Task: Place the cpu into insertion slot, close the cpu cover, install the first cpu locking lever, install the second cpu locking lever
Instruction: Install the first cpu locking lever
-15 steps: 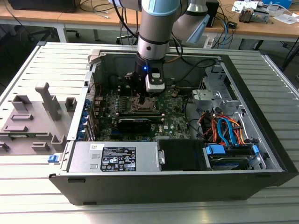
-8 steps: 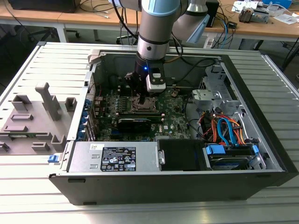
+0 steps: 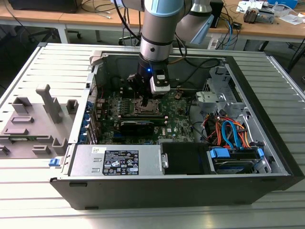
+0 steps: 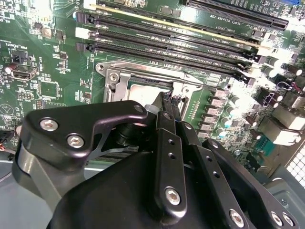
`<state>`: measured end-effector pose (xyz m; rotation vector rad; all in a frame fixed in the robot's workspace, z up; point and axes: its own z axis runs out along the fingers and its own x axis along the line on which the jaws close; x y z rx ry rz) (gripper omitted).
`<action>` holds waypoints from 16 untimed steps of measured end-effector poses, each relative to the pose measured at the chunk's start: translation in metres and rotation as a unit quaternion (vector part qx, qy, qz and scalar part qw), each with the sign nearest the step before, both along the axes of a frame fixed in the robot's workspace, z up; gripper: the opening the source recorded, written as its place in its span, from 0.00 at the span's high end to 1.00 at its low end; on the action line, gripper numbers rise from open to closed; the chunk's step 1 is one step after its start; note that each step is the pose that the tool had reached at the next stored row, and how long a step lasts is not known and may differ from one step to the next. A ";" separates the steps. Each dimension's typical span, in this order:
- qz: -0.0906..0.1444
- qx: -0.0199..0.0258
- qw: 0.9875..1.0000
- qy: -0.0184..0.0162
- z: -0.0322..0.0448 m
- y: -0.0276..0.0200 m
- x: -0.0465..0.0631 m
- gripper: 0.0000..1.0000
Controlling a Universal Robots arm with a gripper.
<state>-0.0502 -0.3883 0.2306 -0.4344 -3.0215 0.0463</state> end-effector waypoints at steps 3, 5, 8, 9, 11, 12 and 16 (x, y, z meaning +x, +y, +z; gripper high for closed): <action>0.006 0.001 1.000 0.000 -0.0001 0.0000 0.000 0.89; 0.009 0.002 1.000 0.000 0.0000 0.0000 0.000 0.89; 0.014 0.002 1.000 0.000 0.0000 0.0000 0.000 0.89; 0.016 0.003 1.000 0.000 0.0000 0.0000 0.000 0.89; 0.021 0.003 1.000 0.000 0.0000 0.0000 0.000 0.89; 0.024 0.004 1.000 0.000 0.0000 0.0000 0.000 0.89; 0.030 0.005 1.000 0.000 0.0000 0.0000 0.000 0.89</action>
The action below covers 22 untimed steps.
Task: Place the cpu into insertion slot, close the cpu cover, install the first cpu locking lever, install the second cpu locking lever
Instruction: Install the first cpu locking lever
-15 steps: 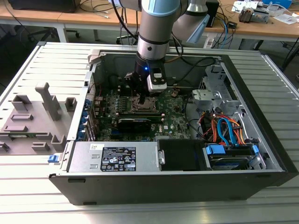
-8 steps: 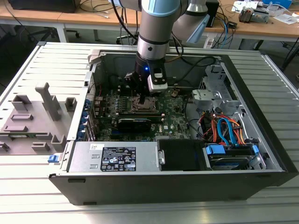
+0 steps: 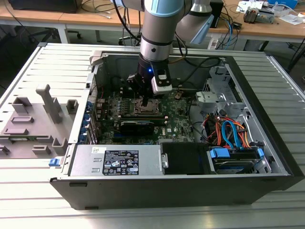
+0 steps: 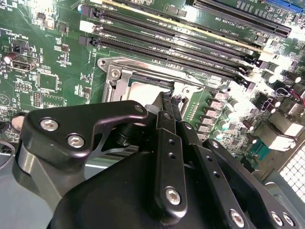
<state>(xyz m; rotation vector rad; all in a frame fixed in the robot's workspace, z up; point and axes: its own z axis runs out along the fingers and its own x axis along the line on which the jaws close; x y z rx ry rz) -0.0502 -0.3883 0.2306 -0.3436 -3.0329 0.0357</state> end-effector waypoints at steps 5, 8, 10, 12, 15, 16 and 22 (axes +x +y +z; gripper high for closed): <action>0.011 0.002 1.000 0.000 0.0000 0.0000 0.000 0.89; 0.017 0.003 1.000 0.000 0.0000 0.0000 0.000 0.89; 0.022 0.004 1.000 0.000 0.0000 0.0000 0.000 0.89; 0.026 0.005 1.000 0.000 0.0000 0.0000 0.000 0.89; 0.034 0.007 0.999 0.000 0.0000 0.0000 0.000 0.89; 0.043 0.009 0.999 0.000 0.0000 0.0000 0.000 0.89; 0.069 0.014 0.997 0.000 0.0000 0.0000 0.000 0.89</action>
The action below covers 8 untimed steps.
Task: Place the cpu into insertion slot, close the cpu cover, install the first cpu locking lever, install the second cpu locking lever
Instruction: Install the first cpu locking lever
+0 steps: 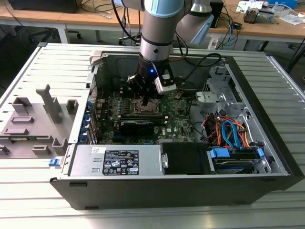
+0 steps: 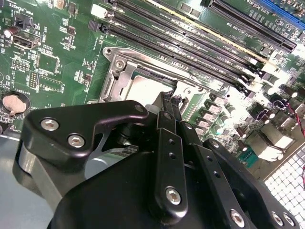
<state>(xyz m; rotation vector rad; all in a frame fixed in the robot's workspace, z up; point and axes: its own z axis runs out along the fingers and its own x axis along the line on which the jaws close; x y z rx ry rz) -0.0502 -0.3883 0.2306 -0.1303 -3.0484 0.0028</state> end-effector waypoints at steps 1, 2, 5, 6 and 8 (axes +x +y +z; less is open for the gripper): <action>0.002 0.000 1.000 0.000 0.0000 0.0000 0.000 0.89; 0.003 0.000 1.000 0.000 0.0000 0.0000 0.000 0.89; 0.009 0.002 1.000 0.000 0.0000 0.0000 0.000 0.89; 0.010 0.002 1.000 0.000 0.0000 0.0000 0.000 0.89; 0.015 0.003 1.000 0.000 0.0000 0.0000 0.000 0.89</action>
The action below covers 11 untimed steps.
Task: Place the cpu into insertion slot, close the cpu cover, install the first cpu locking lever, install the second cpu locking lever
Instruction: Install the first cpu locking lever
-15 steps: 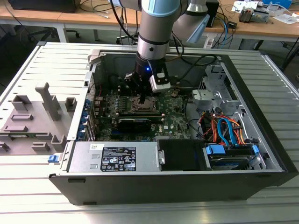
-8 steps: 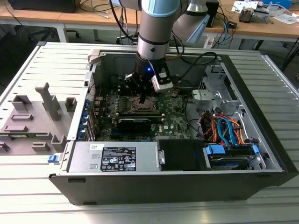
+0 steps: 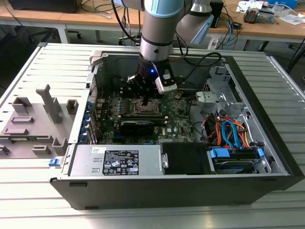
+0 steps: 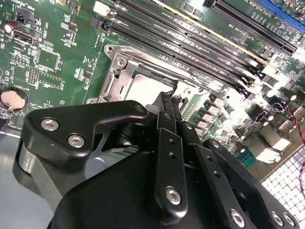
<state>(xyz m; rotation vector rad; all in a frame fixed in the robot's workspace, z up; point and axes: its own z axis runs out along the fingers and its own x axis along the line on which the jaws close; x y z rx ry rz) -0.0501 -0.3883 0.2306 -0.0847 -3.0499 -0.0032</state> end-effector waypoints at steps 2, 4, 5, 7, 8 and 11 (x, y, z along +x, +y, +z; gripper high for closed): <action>0.007 0.001 1.000 0.000 0.0000 0.0000 0.000 0.89; 0.014 0.002 1.000 0.000 0.0000 0.0000 0.000 0.89; 0.016 0.002 1.000 0.000 0.0000 0.0000 0.000 0.89; 0.023 0.003 1.000 0.000 0.0001 0.0000 0.000 0.89; 0.025 0.003 1.000 0.000 0.0001 -0.0001 0.000 0.89; 0.034 0.003 0.999 0.000 0.0000 0.0000 0.000 0.89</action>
